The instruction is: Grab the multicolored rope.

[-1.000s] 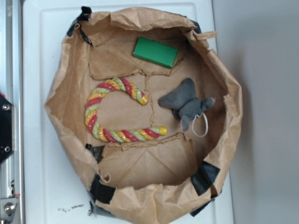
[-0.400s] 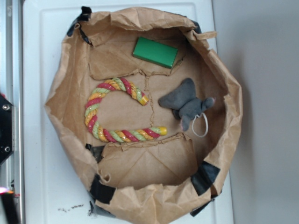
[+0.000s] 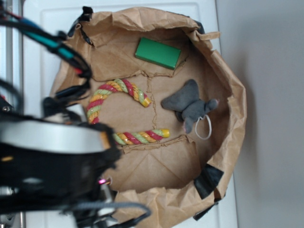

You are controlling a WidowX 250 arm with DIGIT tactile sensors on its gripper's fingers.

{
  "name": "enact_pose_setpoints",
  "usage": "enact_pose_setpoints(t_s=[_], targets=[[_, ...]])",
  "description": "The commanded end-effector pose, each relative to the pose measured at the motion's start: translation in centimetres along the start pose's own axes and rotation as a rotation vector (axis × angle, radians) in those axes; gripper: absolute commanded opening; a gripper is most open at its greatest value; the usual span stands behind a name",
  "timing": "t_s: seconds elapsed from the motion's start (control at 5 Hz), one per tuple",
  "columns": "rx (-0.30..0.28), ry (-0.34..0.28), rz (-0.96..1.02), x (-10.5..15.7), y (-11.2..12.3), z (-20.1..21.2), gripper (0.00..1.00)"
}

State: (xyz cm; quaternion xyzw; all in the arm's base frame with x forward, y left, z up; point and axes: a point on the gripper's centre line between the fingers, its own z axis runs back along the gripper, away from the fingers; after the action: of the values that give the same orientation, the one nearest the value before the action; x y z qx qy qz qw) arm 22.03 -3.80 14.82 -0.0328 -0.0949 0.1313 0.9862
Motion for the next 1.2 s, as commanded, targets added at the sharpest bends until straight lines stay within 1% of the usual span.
enact_pose_setpoints(t_s=[0.0,0.6,0.8,1.0], targets=[[0.104,-0.105,0.006,3.0,3.0,-4.3,1.00],[0.104,-0.105,0.006,3.0,3.0,-4.3,1.00],[0.138,-0.085,-0.051,2.6,2.8,-7.5,1.00],[0.192,-0.080,-0.102,2.0,3.0,-10.0,1.00]])
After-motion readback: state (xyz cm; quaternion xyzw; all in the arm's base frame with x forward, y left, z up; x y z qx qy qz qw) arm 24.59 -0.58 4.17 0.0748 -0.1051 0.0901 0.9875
